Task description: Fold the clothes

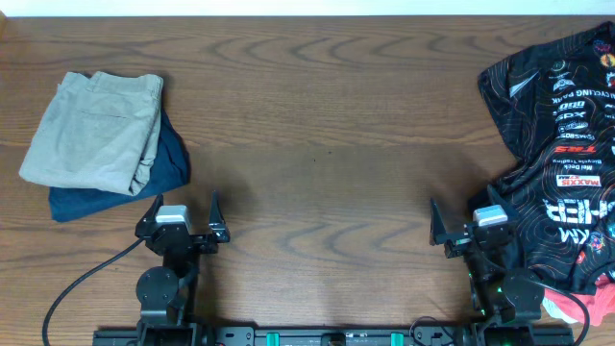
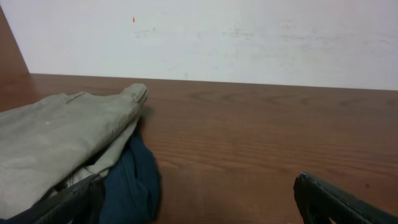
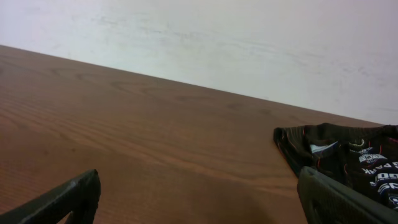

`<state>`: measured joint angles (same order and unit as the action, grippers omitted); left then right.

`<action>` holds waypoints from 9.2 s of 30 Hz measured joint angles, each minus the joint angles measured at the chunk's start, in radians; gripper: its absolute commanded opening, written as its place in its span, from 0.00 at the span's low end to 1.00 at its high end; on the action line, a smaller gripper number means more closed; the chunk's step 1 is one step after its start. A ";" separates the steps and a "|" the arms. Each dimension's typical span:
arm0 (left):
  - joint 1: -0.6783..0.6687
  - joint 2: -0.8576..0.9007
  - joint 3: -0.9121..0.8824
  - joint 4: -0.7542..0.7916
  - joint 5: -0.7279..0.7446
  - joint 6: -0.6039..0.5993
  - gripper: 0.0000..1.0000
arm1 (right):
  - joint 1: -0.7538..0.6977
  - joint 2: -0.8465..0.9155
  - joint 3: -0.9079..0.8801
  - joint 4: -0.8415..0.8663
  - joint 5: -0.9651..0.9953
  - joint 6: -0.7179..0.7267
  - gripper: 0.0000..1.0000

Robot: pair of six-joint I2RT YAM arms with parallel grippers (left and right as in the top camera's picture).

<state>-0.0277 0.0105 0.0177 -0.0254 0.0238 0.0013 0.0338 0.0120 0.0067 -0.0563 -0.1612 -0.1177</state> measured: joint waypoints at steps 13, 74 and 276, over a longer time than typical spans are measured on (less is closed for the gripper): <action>0.000 0.000 0.000 0.000 0.000 0.000 0.98 | 0.000 0.000 0.000 0.000 0.000 0.000 0.99; 0.000 0.201 0.172 -0.204 0.058 -0.133 0.98 | 0.000 0.176 0.186 -0.238 0.117 0.060 0.99; -0.328 1.672 0.863 -0.830 0.267 -0.846 0.06 | -0.041 1.462 1.079 -0.927 0.106 0.318 0.99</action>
<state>-0.3557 1.6825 0.8806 -0.8558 0.2909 -0.8448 -0.0071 1.4742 1.0855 -0.9833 -0.0547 0.2005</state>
